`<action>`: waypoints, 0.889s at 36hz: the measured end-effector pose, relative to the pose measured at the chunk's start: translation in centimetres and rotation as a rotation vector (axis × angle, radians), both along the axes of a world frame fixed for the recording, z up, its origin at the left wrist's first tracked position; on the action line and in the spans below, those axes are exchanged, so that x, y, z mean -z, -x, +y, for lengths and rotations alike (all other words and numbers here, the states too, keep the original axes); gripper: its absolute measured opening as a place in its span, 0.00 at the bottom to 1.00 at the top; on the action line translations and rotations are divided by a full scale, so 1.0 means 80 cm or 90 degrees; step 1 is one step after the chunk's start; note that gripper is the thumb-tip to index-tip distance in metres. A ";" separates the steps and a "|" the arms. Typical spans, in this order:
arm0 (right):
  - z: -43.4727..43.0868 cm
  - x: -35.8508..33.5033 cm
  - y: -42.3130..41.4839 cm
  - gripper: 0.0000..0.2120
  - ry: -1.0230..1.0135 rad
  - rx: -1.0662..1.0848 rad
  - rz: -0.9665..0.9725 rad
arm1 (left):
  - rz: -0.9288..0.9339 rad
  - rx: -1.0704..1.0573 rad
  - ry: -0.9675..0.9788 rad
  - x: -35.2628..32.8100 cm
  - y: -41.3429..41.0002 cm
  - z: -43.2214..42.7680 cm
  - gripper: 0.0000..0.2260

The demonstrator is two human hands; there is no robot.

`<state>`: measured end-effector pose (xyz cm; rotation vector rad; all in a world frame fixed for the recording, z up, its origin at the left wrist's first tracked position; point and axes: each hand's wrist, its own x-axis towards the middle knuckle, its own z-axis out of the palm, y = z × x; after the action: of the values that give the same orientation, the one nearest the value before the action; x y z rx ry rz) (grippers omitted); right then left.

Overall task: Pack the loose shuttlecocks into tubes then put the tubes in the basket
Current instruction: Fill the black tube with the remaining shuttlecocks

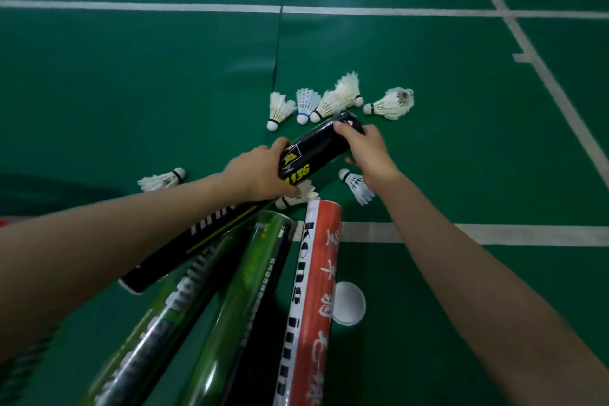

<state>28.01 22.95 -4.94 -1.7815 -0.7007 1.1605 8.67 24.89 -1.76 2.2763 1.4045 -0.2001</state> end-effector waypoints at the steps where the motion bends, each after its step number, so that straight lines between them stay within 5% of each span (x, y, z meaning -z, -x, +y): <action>1: 0.000 0.003 0.005 0.20 0.000 -0.028 -0.027 | 0.021 0.003 -0.009 0.002 0.010 0.000 0.38; 6: -0.005 0.018 0.015 0.17 0.005 -0.089 -0.207 | 0.097 0.017 -0.037 0.003 0.052 -0.001 0.39; 11: -0.025 0.053 -0.007 0.19 0.091 -0.200 -0.520 | 0.141 0.037 -0.052 0.010 0.079 -0.013 0.42; 15: -0.040 0.075 -0.010 0.23 0.200 -0.255 -0.603 | 0.116 0.032 -0.060 0.020 0.089 -0.023 0.43; 21: -0.048 0.091 -0.011 0.17 0.183 -0.205 -0.584 | 0.076 0.018 -0.079 0.028 0.098 -0.034 0.42; 27: -0.038 0.050 0.005 0.14 -0.068 -0.068 -0.239 | 0.028 -0.015 -0.123 0.031 0.124 -0.038 0.41; 32: -0.033 0.002 0.023 0.09 -0.126 -0.143 -0.103 | 0.013 -0.042 -0.145 0.029 0.151 -0.036 0.41</action>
<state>26.18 20.34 -5.08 -1.6726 -1.0967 1.0575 -3.41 21.99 -4.10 2.4090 1.5818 -0.0430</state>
